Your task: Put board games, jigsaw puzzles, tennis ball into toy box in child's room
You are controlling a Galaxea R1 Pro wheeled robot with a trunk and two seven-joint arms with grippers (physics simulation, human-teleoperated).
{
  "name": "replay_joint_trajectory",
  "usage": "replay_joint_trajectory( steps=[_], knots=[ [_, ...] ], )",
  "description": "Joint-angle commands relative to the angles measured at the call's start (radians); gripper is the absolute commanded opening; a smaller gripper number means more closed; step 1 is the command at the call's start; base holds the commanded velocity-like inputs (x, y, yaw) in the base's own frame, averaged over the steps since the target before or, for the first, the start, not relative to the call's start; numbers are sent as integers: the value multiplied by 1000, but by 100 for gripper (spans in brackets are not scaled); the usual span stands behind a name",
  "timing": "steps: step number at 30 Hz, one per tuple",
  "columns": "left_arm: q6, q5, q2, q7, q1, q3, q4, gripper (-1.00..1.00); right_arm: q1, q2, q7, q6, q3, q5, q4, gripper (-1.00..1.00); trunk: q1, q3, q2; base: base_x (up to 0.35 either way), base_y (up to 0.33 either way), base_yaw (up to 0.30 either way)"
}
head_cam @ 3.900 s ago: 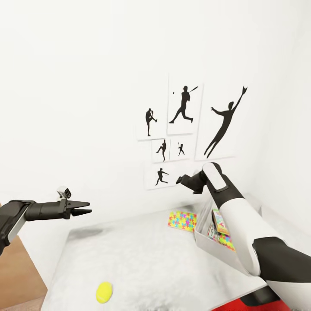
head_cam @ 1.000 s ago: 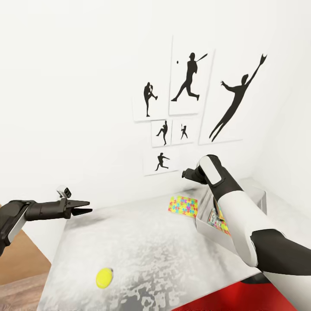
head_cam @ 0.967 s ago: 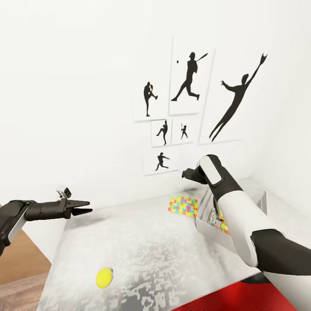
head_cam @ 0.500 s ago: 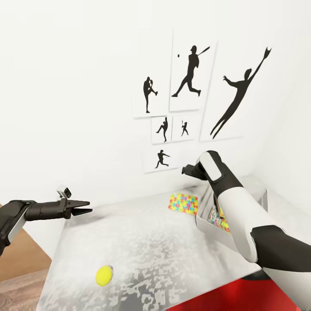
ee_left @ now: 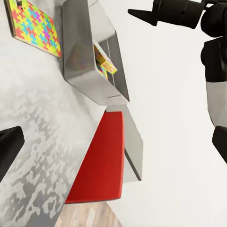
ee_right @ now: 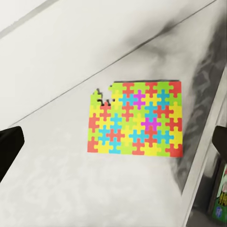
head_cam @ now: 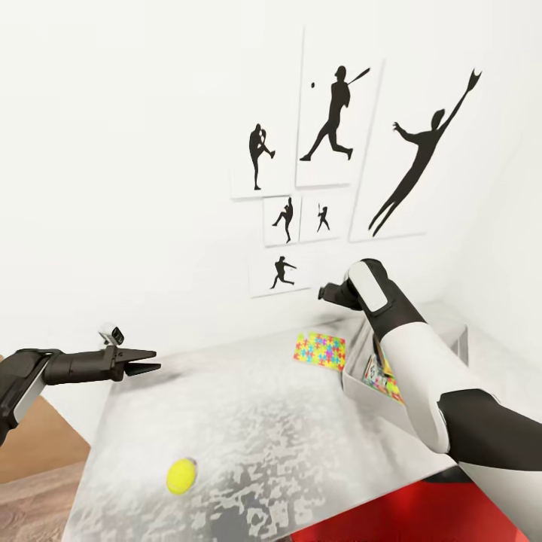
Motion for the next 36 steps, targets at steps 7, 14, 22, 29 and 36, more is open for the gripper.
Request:
replay_joint_trajectory(
  steps=[7,14,22,29,36],
  knots=[
    [11,1,4,-5,-1,2,0,100,-1,4,-8,-29,3,14,2,100,1,-14,-2,0,0,0],
    [11,1,4,-5,-1,4,0,100,0,4,-6,-43,3,28,4,100,1,-25,-2,0,0,0],
    [11,1,3,-5,-1,5,0,100,0,3,-6,-46,19,30,5,100,1,-38,-2,0,0,0],
    [11,1,3,-5,-1,6,0,100,0,3,-6,-48,42,32,4,100,1,-49,-2,0,0,0],
    [11,1,2,-5,-1,6,0,100,0,3,-6,-48,45,33,4,100,1,-61,-2,0,0,0]
  ],
)
